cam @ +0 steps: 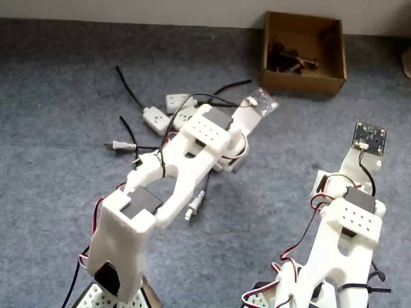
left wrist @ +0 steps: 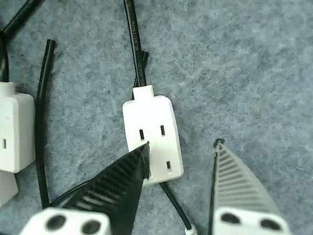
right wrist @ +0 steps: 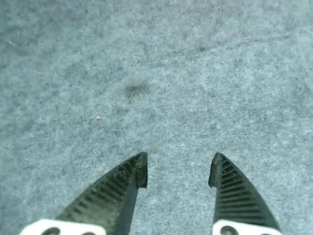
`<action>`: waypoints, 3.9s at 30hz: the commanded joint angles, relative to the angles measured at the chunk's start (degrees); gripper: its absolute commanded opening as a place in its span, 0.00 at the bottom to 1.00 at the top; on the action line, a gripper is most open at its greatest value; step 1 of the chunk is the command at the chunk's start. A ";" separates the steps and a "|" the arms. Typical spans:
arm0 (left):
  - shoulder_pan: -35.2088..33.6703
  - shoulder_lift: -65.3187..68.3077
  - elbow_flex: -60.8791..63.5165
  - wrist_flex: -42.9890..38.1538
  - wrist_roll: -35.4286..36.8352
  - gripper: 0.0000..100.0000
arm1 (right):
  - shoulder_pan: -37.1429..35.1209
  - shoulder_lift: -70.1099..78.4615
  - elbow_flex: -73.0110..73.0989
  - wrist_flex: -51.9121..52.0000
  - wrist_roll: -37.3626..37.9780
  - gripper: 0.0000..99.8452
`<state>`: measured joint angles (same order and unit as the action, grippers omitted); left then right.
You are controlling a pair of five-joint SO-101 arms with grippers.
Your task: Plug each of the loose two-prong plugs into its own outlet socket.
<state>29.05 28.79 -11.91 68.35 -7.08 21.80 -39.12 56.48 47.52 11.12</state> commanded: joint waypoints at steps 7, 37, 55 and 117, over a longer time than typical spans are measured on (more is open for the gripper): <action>-2.15 -0.75 -3.65 -0.53 -0.35 0.18 | -0.31 -0.92 -0.66 -1.45 0.88 0.20; -3.12 -0.04 -7.08 2.99 -0.26 0.18 | -0.31 -0.92 -0.75 -1.45 1.05 0.20; -3.82 6.73 -9.27 1.05 0.00 0.18 | -0.31 -0.92 -0.75 -1.45 1.05 0.20; 8.57 -7.78 -21.49 30.51 -3.60 0.01 | -0.66 -0.92 -0.75 -1.45 1.05 0.20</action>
<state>36.79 27.30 -30.64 97.63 -9.98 21.71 -39.12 56.48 47.52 11.47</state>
